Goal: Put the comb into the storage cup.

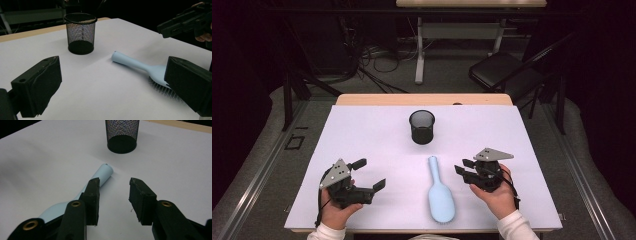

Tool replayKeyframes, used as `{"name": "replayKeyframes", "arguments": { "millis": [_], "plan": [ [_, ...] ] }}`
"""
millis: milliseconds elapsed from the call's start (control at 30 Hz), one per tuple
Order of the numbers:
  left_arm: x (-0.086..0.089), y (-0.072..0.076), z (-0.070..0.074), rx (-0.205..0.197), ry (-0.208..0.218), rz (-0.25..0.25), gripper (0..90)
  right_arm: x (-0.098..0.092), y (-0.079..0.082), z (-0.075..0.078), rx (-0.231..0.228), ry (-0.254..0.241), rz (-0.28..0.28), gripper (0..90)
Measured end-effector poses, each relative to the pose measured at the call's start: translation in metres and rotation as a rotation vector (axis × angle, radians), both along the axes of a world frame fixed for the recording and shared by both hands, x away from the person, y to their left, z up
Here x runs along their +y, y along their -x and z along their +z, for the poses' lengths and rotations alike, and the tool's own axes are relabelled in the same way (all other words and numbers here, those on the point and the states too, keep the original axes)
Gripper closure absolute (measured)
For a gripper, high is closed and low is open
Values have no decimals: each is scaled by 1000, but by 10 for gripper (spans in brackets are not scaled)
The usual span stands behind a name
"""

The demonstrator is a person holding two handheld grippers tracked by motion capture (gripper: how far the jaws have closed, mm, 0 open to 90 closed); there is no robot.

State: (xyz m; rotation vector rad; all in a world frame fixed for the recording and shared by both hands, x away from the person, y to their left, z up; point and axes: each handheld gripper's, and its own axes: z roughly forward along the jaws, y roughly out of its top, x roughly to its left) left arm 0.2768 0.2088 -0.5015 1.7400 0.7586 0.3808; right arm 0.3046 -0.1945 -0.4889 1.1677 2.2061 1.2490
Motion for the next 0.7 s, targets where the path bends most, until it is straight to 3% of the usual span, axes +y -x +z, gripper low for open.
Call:
{"name": "replayKeyframes", "arguments": {
  "millis": [500, 700],
  "plan": [
    [4, 1, -1, 4, 4, 22, 22, 21, -35, -9, 22, 31, 30, 898],
    [5, 1, -1, 6, 5, 29, 24, 30, -45, -13, 43, 38, 48, 900]
  ]
}}
